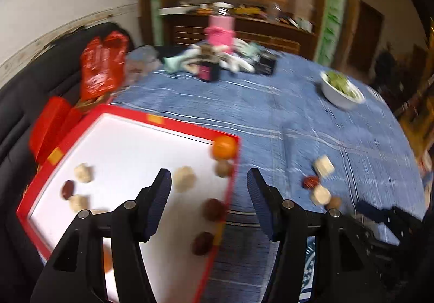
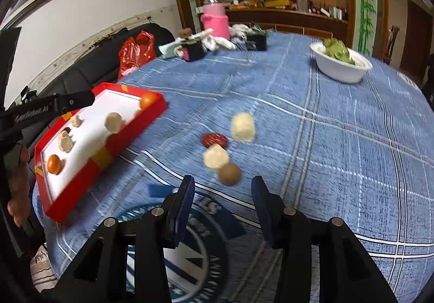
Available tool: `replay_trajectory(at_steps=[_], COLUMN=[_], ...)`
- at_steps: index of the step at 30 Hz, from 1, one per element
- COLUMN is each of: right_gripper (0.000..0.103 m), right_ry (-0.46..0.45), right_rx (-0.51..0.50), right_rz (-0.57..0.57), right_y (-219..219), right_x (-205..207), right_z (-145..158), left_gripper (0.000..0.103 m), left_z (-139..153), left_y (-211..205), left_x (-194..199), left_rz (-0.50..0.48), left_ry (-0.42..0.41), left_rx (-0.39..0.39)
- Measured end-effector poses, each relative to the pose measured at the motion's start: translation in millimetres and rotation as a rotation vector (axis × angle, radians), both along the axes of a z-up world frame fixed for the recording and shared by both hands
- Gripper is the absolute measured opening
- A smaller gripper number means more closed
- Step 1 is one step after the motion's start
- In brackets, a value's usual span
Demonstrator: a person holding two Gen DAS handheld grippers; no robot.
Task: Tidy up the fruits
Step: 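Move both open grippers back to the remaining items on the cloth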
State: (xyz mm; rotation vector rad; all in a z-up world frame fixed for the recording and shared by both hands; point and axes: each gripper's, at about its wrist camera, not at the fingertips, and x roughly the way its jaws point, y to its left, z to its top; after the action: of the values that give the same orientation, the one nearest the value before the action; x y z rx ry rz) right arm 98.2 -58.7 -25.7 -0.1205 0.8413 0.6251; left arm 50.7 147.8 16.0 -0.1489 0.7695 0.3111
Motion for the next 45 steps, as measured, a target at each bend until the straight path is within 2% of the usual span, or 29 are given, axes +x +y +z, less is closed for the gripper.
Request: replay_trajectory(at_steps=[6, 11, 14, 15, 16, 21, 28, 34, 36, 40, 42, 45], right_gripper=[0.044, 0.038, 0.03, 0.023, 0.022, 0.022, 0.022, 0.023, 0.023, 0.023, 0.023, 0.023], right_ry=[0.015, 0.041, 0.058, 0.059, 0.057, 0.061, 0.068, 0.07, 0.054, 0.049, 0.048, 0.041], right_rx=[-0.002, -0.017, -0.019, -0.019, -0.02, -0.016, 0.053, 0.081, 0.09, 0.136, 0.155, 0.17], right_rz=[0.011, 0.016, 0.009, 0.011, 0.01, 0.003, -0.02, -0.06, -0.091, -0.196, -0.231, -0.232], right_y=[3.9, 15.4, 17.3, 18.1, 18.3, 15.7, -1.1, -18.9, -29.5, -61.6, -70.2, -70.9], right_x=[9.4, 21.5, 27.7, 29.0, 29.6, 31.3, 33.8, 38.2, 39.5, 51.0, 54.2, 55.6], right_z=[-2.5, -11.3, -16.6, -17.1, -17.4, -18.6, -12.8, -7.9, -2.0, 8.3, 10.9, 13.9], left_gripper=[0.057, 0.057, 0.057, 0.057, 0.057, 0.057, 0.057, 0.054, 0.054, 0.054, 0.054, 0.051], left_z=[-5.9, -11.1, -15.1, -16.6, -17.9, -20.6, -35.9, -28.6, -30.7, -43.8, -53.9, -60.9], left_y=[-20.4, -35.4, -40.0, -40.5, -41.8, -54.0, -81.1, -87.6, -91.7, -108.8, -114.5, -117.9], left_x=[13.5, 24.3, 28.0, 30.2, 31.9, 38.7, 65.4, 55.5, 54.5, 52.1, 57.2, 61.5], left_rz=[-0.053, -0.096, -0.11, -0.112, -0.117, -0.174, -0.286, -0.26, -0.275, -0.29, -0.288, -0.271], left_ry=[0.026, 0.038, 0.045, 0.048, 0.051, 0.053, 0.124, 0.081, 0.1, 0.126, 0.154, 0.169], left_rx=[-0.003, -0.011, -0.008, -0.008, -0.011, -0.008, -0.037, -0.132, -0.154, -0.102, -0.113, -0.104])
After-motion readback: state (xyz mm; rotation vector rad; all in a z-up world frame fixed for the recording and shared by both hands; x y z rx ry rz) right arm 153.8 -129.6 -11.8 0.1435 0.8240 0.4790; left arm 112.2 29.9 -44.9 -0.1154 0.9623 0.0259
